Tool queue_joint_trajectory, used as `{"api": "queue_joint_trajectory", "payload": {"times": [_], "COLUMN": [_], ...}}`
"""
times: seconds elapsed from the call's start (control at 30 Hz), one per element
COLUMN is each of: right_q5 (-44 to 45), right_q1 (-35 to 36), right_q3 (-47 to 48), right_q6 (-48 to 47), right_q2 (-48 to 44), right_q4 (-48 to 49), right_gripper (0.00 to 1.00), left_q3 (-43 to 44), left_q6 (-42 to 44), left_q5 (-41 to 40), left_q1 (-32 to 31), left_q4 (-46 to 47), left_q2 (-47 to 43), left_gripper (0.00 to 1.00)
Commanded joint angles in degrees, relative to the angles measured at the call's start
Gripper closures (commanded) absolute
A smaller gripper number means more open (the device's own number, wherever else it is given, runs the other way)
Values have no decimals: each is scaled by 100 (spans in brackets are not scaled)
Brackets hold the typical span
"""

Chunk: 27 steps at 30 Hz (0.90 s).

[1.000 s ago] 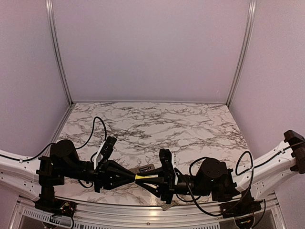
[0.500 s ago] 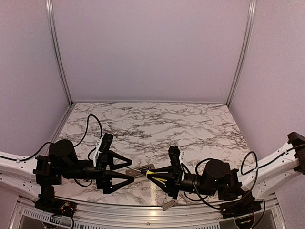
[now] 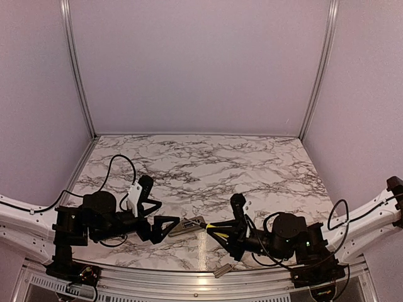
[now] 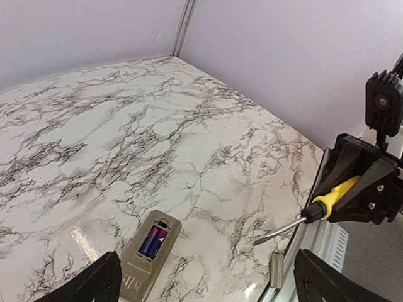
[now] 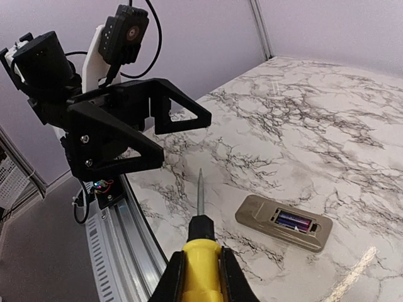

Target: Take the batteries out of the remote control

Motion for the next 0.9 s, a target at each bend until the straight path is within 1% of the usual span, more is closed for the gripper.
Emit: {"api": "queue_joint_trajectory", "payload": {"times": [0.0,0.1,0.2,0.4,0.53,0.73,0.87], "right_q5": [399,421,385,488,490,490,490], "right_q1": [-18,-10,12,69,82,104,120], "right_q3": [-37,-54,-50,-132,-297,-421,-448], "right_q6": [211,216,216,256,260,269,247], "right_q2": [-176,-248,-342,-621,-831,-1059,-1119], "right_q4": [-615,-833,-1089,-1456,-1439,-1474,-1472], "right_gripper": [100,100,100,100,100,100,100], "left_q3": [115,101,51,-70,-104,-253,-303], "left_q6": [157,244,360,491,595,767,879], "left_q5": [-944,-825,-644,-568,-245,569,951], "left_q1": [12,44,44,88,234,715,980], "left_q4": [-548,-525,-326,100,483,1170,1520], "left_q2": [421,729,992,1429,1853,2379,2730], "left_gripper": [1,1,1,1,1,1,1]}}
